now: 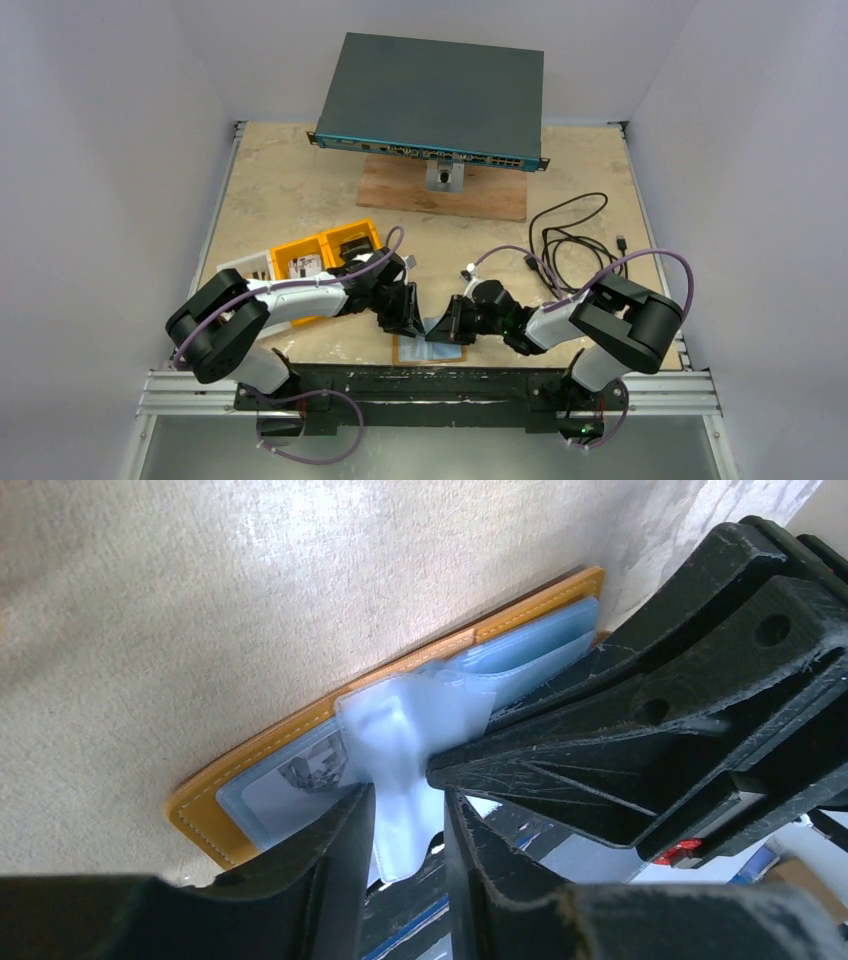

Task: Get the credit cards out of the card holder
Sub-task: Remove the credit card from the card holder.

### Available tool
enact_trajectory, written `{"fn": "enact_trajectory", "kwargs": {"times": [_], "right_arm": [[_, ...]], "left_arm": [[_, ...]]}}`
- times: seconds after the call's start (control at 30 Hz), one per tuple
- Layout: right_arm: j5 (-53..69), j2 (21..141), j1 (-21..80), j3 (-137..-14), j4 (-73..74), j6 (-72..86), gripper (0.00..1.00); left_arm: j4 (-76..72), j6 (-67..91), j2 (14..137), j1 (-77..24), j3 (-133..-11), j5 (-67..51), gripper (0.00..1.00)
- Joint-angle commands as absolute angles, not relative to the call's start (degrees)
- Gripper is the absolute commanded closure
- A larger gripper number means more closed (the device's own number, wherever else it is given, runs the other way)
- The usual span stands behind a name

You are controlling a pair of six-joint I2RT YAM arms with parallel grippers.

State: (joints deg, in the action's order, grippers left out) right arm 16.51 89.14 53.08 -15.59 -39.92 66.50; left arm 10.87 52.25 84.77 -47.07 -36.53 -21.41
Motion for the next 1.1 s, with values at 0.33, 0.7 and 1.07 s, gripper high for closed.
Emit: {"fn": "enact_trajectory", "kwargs": {"times": [0.33, 0.7, 1.07], "right_arm": [[13.2, 83.7, 53.2, -17.9, -27.0, 62.8, 0.91], [9.1, 76.1, 53.2, -23.4, -15.2, 59.7, 0.72], [3.6, 71.7, 53.5, -27.6, -4.2, 57.0, 0.80]], "left_arm": [[12.5, 53.3, 84.7, -47.8, -38.2, -19.9, 1.00], [12.4, 53.1, 85.7, -47.9, -38.7, -19.8, 1.00], [11.8, 52.9, 86.7, -48.1, -39.2, -20.1, 1.00]]}}
